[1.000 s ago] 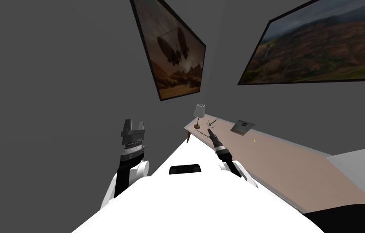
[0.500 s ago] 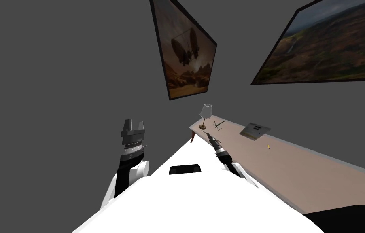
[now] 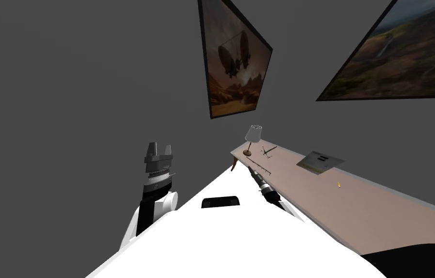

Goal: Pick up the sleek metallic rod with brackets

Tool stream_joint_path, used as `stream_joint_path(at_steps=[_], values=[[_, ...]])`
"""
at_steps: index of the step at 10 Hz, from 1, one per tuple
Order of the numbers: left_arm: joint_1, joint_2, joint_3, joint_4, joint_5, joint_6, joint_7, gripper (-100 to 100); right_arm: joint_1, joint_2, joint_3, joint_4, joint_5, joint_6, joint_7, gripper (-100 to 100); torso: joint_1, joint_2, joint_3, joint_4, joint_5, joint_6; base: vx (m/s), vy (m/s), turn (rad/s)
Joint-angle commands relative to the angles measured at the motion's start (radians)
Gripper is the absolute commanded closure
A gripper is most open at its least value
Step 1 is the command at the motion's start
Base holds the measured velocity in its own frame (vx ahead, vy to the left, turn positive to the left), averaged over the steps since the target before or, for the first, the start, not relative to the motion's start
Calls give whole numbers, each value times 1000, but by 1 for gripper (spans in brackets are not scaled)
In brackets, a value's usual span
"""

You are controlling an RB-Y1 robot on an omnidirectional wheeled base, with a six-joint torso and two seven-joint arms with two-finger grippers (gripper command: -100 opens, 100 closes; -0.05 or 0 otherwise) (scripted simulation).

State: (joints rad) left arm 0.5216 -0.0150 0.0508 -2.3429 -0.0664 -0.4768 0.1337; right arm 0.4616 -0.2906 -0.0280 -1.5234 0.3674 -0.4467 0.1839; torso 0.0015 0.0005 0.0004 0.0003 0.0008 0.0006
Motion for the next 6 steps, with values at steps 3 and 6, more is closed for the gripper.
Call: stream_joint_path(at_steps=[3, 6], values=[[0, 0, 0, 0, 0, 0, 0, 0, 16, -22, 5, 123, 54, 32, 29, -100, 1, 0, 0, 0, 0, 0, 32, 57, 203], [0, 0, 0, 0, 0, 0, 0, 0, 24, -37, 7, 204, 77, 47, 42, -100, 0, -1, -1, 0, 0, 0, 39, 42, 167]])
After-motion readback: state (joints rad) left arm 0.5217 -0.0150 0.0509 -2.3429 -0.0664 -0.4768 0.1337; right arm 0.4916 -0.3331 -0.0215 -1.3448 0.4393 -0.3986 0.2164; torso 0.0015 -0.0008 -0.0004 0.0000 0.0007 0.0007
